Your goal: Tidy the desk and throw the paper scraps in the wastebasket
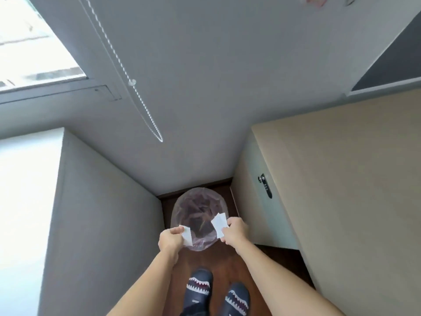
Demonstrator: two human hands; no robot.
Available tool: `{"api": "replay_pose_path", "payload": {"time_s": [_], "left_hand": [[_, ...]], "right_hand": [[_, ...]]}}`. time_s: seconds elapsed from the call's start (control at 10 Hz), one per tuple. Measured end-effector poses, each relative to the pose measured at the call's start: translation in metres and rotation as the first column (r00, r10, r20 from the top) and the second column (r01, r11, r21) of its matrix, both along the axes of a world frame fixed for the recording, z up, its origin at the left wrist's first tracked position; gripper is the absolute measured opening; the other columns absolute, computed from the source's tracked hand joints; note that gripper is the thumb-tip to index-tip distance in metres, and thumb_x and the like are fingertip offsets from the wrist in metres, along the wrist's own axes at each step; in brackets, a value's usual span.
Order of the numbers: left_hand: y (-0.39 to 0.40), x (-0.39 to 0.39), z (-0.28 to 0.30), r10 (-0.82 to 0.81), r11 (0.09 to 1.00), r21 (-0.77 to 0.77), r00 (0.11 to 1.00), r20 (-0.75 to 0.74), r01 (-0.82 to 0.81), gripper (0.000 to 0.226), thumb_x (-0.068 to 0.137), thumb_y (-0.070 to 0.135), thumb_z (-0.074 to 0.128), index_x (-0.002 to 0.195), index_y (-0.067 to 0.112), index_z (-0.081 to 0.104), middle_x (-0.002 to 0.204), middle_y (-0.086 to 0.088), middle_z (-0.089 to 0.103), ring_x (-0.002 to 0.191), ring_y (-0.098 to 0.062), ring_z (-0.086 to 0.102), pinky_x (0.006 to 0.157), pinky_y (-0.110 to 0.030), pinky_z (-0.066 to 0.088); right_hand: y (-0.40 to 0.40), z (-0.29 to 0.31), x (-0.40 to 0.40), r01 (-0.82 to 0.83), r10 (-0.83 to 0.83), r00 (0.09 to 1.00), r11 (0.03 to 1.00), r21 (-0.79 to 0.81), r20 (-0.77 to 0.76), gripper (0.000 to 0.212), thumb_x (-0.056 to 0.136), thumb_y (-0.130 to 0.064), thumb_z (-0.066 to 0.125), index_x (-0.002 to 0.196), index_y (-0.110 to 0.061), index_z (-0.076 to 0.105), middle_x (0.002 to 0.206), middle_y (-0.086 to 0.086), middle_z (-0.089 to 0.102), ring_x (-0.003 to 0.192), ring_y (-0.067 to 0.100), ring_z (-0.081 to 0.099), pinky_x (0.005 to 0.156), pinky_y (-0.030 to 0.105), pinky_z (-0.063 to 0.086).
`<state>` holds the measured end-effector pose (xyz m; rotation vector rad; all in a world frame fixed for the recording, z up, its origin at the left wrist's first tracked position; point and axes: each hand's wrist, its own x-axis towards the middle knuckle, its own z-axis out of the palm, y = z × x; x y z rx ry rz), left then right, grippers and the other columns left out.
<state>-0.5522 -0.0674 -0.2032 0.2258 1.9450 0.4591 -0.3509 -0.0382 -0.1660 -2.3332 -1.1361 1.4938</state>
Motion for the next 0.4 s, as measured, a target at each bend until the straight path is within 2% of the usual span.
{"api": "replay_pose_path", "payload": {"time_s": [0.1,0.2,0.3,0.4], "left_hand": [[0.016,0.001,-0.039,0.017,1.0,0.014,0.998,-0.057,-0.017,0.028,0.072,0.0,0.059,0.066,0.026,0.067,0.101,-0.012,0.073,0.091,-0.033,0.069,0.095,-0.039,0.054],[0.033,0.003,-0.079,-0.031,0.999,0.032,0.999,-0.039,0.032,0.035,0.072,-0.007,0.053,0.071,0.026,0.066,0.103,-0.013,0.073,0.099,-0.033,0.068,0.095,-0.042,0.054],[0.046,0.009,-0.113,-0.051,0.995,0.093,0.998,0.032,0.048,0.033,0.082,-0.009,0.056,0.1,0.015,0.067,0.117,-0.014,0.066,0.112,-0.032,0.062,0.102,-0.045,0.049],[0.052,0.013,-0.123,-0.005,0.995,0.097,0.998,0.059,0.0,0.032,0.087,-0.004,0.056,0.117,0.009,0.062,0.124,-0.015,0.061,0.119,-0.033,0.059,0.104,-0.046,0.045]], "right_hand": [[0.01,-0.063,-0.024,0.04,-0.042,0.999,0.995,-0.091,-0.026,0.015,0.074,0.0,0.053,0.074,-0.008,0.065,0.101,0.023,0.069,0.084,0.037,0.071,0.072,0.044,0.061],[0.023,-0.117,-0.039,0.082,-0.091,0.994,0.987,-0.138,-0.061,0.016,0.074,-0.001,0.061,0.088,-0.004,0.069,0.103,0.02,0.07,0.085,0.034,0.071,0.073,0.043,0.062],[0.034,-0.148,-0.045,0.214,-0.244,0.958,0.959,-0.188,-0.149,0.03,0.083,-0.007,0.066,0.113,-0.006,0.064,0.113,0.016,0.067,0.085,0.031,0.072,0.074,0.037,0.062],[0.04,-0.155,-0.044,0.327,-0.369,0.91,0.919,-0.219,-0.191,0.038,0.088,-0.01,0.061,0.126,-0.008,0.055,0.121,0.014,0.06,0.081,0.027,0.073,0.071,0.03,0.061]]}}
